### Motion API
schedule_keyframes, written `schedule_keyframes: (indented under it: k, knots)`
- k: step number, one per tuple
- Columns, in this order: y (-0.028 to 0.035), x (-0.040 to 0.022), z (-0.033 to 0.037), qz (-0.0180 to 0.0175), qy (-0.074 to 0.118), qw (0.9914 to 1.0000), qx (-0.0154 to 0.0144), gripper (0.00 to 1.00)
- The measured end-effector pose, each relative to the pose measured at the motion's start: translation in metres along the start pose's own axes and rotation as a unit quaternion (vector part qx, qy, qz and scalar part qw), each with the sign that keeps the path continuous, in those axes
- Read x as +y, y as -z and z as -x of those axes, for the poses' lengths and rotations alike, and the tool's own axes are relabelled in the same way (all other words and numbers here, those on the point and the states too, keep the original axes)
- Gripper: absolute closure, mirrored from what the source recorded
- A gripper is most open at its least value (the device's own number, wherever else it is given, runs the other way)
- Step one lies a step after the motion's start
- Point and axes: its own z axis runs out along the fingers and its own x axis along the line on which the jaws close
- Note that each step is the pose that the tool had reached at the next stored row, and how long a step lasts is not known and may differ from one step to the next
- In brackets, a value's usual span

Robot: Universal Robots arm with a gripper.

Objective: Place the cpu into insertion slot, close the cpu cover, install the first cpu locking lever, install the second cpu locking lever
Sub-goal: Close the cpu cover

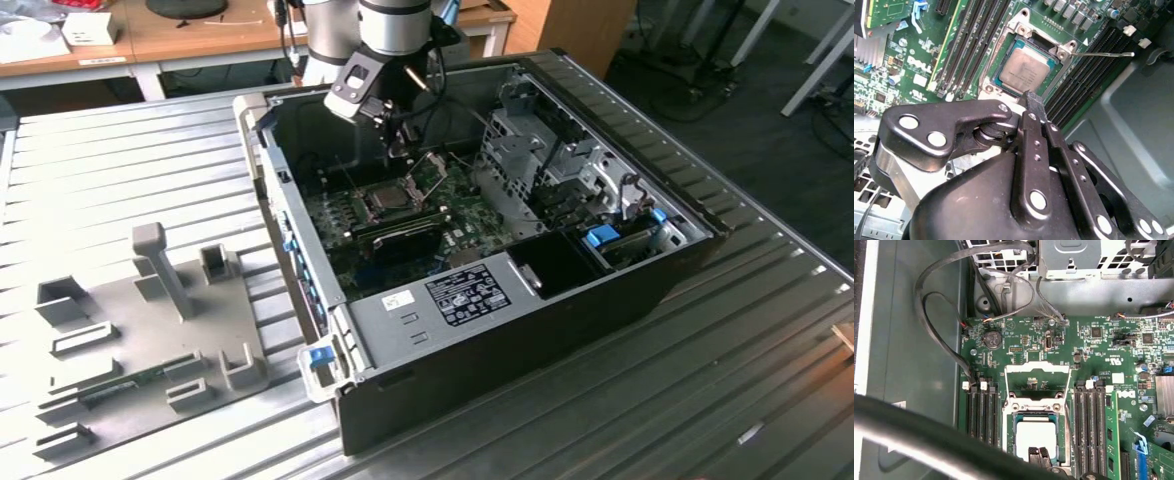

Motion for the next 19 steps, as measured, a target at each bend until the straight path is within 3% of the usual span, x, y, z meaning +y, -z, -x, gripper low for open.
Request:
schedule_keyframes:
  k: [7,14,19]
  knots:
    - [0.0003,0.0000,0.0000,0.0000,0.000,1.00000,-0.0001,0.90]
    - [0.0097,0.0006,-0.0001,0.0000,0.000,1.00000,0.0000,0.90]
    - [0.0111,0.0007,-0.0001,0.0000,0.000,1.00000,0.0000,0.90]
